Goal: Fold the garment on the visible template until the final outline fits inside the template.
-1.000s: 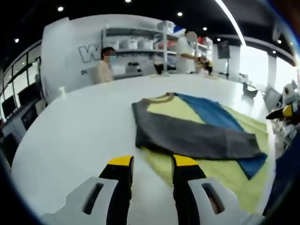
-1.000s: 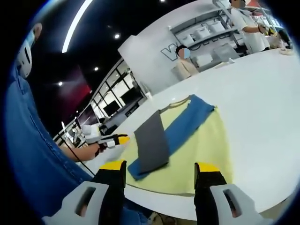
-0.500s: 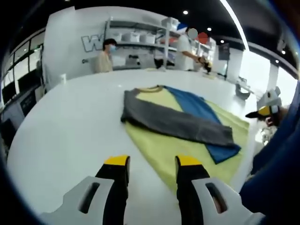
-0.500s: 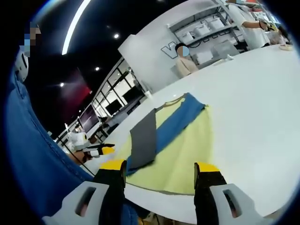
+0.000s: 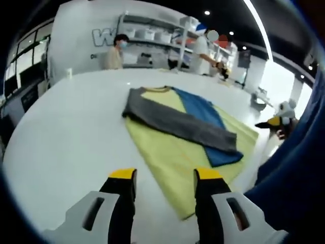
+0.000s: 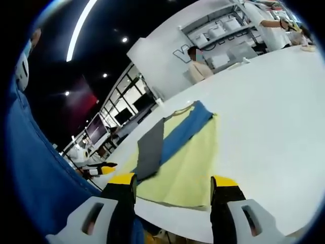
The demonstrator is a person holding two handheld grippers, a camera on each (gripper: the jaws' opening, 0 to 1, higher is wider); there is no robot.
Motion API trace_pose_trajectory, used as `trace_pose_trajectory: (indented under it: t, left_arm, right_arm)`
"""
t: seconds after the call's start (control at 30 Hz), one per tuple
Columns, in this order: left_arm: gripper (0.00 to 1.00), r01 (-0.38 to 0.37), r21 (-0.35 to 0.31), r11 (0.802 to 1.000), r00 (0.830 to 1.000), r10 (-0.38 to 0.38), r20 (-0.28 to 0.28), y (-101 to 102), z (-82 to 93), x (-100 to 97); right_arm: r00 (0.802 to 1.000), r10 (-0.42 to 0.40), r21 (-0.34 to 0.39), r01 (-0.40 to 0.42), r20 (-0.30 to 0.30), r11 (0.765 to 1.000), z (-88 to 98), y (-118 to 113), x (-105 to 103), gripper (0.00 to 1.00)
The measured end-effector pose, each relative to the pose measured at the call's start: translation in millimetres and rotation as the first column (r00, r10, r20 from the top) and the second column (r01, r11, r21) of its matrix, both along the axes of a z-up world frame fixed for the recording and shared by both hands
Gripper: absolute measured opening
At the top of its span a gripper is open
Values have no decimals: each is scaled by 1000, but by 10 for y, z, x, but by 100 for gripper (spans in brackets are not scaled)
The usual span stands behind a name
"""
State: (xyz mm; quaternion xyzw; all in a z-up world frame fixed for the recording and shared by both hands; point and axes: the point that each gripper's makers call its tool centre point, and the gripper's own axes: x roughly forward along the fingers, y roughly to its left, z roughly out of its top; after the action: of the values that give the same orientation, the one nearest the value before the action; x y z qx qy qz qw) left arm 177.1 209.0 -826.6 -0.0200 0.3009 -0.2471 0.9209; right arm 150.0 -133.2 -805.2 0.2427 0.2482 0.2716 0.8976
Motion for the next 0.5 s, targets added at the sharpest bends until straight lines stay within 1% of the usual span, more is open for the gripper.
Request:
trace_pose_trajectory:
  t: [0.07,0.2,0.27,0.4,0.5]
  left_arm:
    - [39,-3,-21,1000,1000,3,-12,-3,-10,-43]
    - [35,-11,-19,1000,999,10,-51,41,-106,-143]
    - [33,-24,-49,999,997,20,-80,57,-143,-215]
    - [30,-20,-45,999,996,16,-92,-42,-103,-298]
    - [29,-26,-58,998,993,19,-116,-86,-116,-356]
  right_arm:
    - [1000,0,0,0,-2,1000,-10,-11,-11,58]
    - [1000,-3,2,3,-16,1000,-53,-37,-35,58]
    - [1000,0,2,0,-20,1000,-61,-42,-44,57]
    - [1000,9,5,-9,-28,1000,-72,-47,-51,55]
    - [999,14,8,-14,-38,1000,-90,-58,-42,55]
